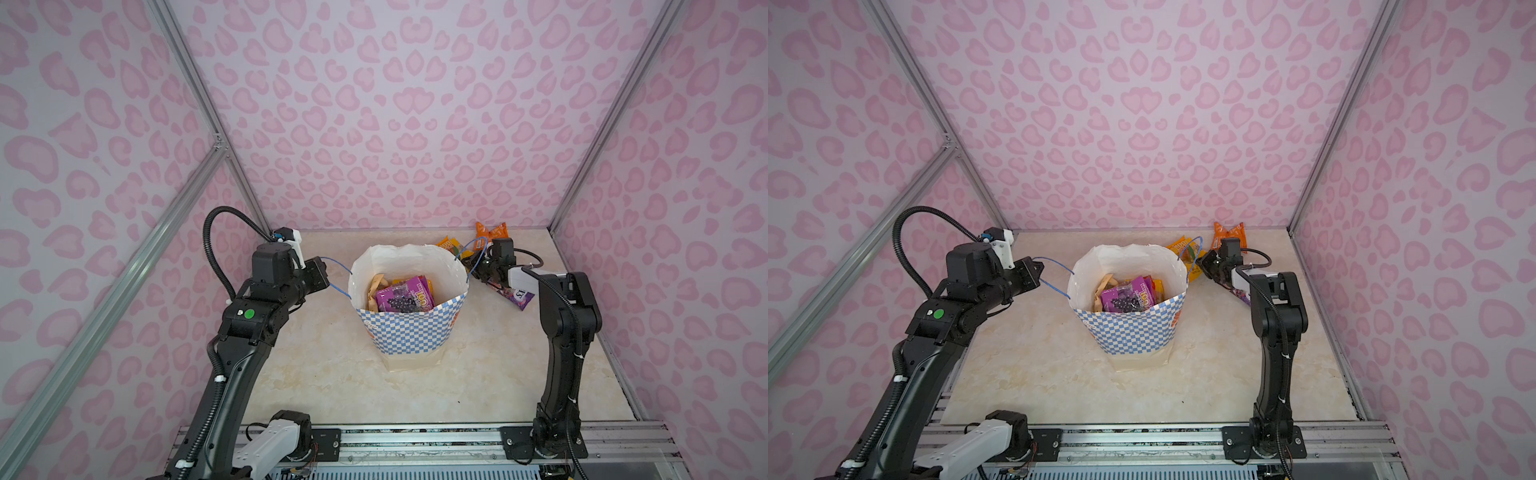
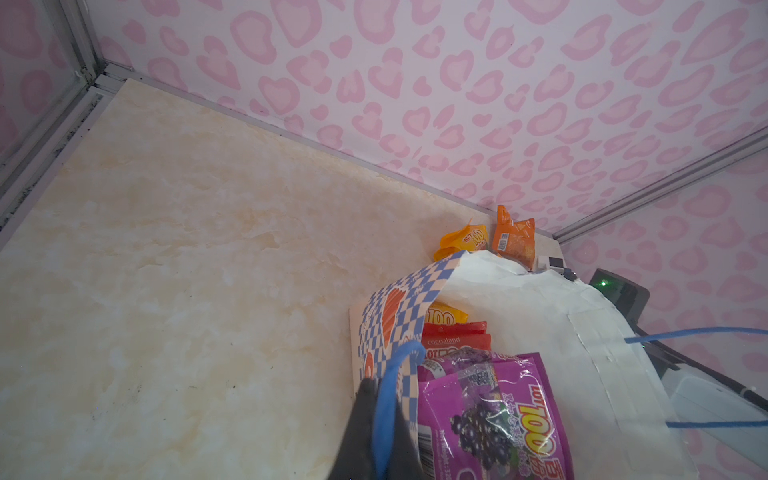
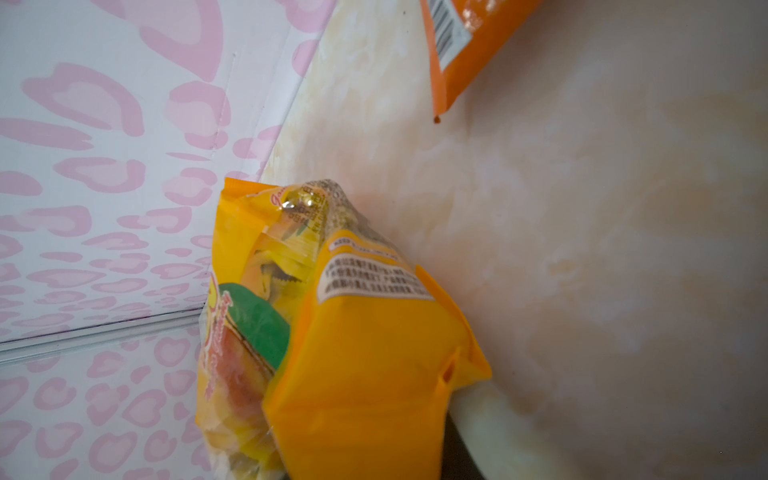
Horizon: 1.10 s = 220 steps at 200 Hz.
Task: Place the snacks into the paper bag
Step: 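Grasp the yellow pack with the right gripper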
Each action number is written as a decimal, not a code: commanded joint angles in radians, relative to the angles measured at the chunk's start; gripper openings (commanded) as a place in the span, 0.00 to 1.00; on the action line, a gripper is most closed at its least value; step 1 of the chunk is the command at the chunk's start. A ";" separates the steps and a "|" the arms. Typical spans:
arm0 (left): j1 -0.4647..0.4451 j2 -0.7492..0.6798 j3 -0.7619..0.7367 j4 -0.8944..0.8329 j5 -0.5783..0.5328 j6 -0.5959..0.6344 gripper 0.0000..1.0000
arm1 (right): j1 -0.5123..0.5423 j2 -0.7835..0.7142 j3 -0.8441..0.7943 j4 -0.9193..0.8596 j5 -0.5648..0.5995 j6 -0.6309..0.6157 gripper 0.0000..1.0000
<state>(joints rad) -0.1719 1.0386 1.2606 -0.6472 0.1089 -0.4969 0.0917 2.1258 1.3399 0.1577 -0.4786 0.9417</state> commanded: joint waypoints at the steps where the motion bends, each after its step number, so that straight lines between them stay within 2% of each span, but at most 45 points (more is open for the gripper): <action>1: 0.004 -0.003 -0.002 0.058 0.001 0.003 0.06 | 0.001 -0.035 -0.026 -0.017 -0.010 -0.011 0.24; 18: 0.003 0.001 -0.001 0.055 0.008 0.003 0.06 | 0.000 -0.084 -0.059 -0.002 -0.012 -0.011 0.21; 87: 0.003 0.008 -0.002 0.057 0.024 0.002 0.07 | -0.001 -0.290 -0.165 -0.018 -0.014 -0.050 0.19; 129: 0.004 0.012 -0.002 0.058 0.021 0.003 0.07 | -0.029 -0.423 -0.260 -0.049 0.006 -0.060 0.13; 159: 0.004 0.008 -0.004 0.058 0.014 0.002 0.08 | -0.064 -0.553 -0.344 -0.067 0.019 -0.064 0.13; 220: 0.005 0.008 -0.004 0.060 0.018 0.003 0.08 | -0.108 -0.869 -0.406 -0.246 0.090 -0.138 0.12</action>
<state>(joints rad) -0.1684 1.0485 1.2591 -0.6270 0.1310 -0.4973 -0.0059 1.3472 0.9344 -0.0620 -0.4149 0.8490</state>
